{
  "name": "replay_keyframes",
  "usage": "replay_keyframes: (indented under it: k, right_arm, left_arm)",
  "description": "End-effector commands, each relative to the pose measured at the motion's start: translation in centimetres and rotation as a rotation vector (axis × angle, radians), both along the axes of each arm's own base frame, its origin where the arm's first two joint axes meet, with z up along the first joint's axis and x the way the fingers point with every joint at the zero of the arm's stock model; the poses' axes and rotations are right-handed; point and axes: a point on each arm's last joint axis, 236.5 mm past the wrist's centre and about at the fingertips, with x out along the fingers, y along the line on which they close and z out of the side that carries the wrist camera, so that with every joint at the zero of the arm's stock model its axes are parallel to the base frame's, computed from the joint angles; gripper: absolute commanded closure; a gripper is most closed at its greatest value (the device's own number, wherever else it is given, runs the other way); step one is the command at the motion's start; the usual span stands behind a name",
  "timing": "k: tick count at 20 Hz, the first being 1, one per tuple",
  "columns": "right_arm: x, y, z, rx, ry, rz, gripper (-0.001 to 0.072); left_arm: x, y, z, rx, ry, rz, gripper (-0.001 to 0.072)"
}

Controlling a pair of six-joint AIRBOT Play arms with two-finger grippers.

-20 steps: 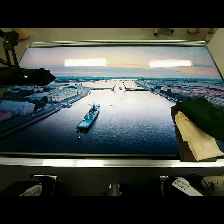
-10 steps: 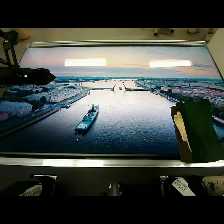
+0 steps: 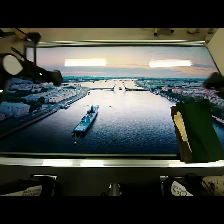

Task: Fold the shirts.

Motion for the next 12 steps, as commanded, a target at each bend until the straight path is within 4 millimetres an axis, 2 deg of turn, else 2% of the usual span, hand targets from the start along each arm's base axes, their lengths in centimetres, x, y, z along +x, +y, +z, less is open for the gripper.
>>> replay_keyframes:
  k: [1, 2, 4, 12]
  right_arm:
    - [-1.6, 10.2, -6.8, 0.068, 0.328, 0.234, 0.0085]
    - [-2.5, 11.2, -8.2, 0.081, 0.403, 0.262, 0.0085]
    - [-2.4, 11.7, -9.4, 0.083, 0.438, 0.277, 0.0085]
    - [-2.3, 11.6, -9.4, 0.082, 0.434, 0.273, 0.0086]
  left_arm:
    - [-5.0, 0.6, -7.0, 0.079, 0.300, 0.024, 0.0008]
    - [-5.5, 0.3, -7.8, 0.049, 0.285, 0.046, 0.0008]
    - [-5.7, 0.3, -8.5, 0.014, 0.241, 0.096, 0.0008]
    - [-5.9, 0.3, -8.9, 0.017, 0.250, 0.093, 0.0008]
